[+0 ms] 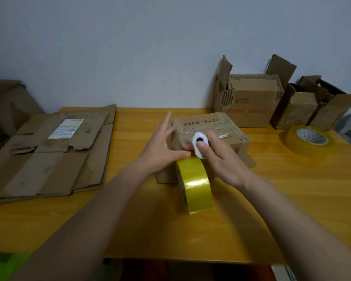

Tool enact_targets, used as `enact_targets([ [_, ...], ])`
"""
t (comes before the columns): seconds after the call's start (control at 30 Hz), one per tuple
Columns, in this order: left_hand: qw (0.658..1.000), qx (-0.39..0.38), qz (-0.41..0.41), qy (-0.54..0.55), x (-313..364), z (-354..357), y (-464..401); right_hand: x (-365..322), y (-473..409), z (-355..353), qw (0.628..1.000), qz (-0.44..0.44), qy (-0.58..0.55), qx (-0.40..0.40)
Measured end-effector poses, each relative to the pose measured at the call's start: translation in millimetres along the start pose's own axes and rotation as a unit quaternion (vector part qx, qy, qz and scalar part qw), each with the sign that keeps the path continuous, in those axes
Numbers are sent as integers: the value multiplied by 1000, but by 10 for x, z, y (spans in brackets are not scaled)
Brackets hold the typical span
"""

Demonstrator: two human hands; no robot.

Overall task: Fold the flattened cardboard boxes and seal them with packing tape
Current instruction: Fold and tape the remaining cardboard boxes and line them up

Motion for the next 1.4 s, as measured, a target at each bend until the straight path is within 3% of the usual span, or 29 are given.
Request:
enact_targets([
  [0.1, 984, 161, -55, 58, -118, -35, 405, 19, -25, 18, 1000, -6, -19, -13],
  [0.13, 978, 171, -82, 90, -149, 37, 517, 10, -26, 20, 999, -8, -28, -15],
  [0.27, 974, 37, -108, 195, -220, 505, 627, -18, -27, 22, 999, -15, -38, -11],
  [0.5, 985, -29, -155, 66, -328, 471, 620, 9, -33, 59, 1000, -22, -8, -7],
  [0.6, 964, -139, -189, 121, -344, 583, 674, 20, -39, 49, 1000, -11, -22, -12],
  [0.67, 951, -153, -218, 156, -420, 630, 752, -1, -42, 48, 999, -5, -28, -18],
  [0.77, 953, -129, -203, 183, -438, 651, 717, 41, -64, 51, 999, 1, -38, -10],
  [0.93, 952, 40, -166, 253, -386, 614, 624, 65, -109, 51, 999, 10, -42, -2],
  [1.03, 944, 79, -150, 282, -327, 644, 605, 29, -113, 17, 999, 24, -45, 3],
  [1.17, 942, 120, -134, 284, -307, 605, 567, -72, 16, -156, 993, -24, -23, 114],
  [1.23, 938, 131, -133, 292, -302, 611, 555, -95, 141, -209, 987, -54, 39, 147],
  [1.4, 932, 142, -167, 289, -399, 614, 536, -41, 313, -67, 961, -116, 233, 87],
])
Point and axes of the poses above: each hand's wrist, its own y-axis away from the middle knuckle, its own z-axis out of the palm, x = y × z, the point moved 6 cm from there along -y, towards the middle knuckle, and after that the axes turned 12 degrees about -x, right-handed, at the moved point
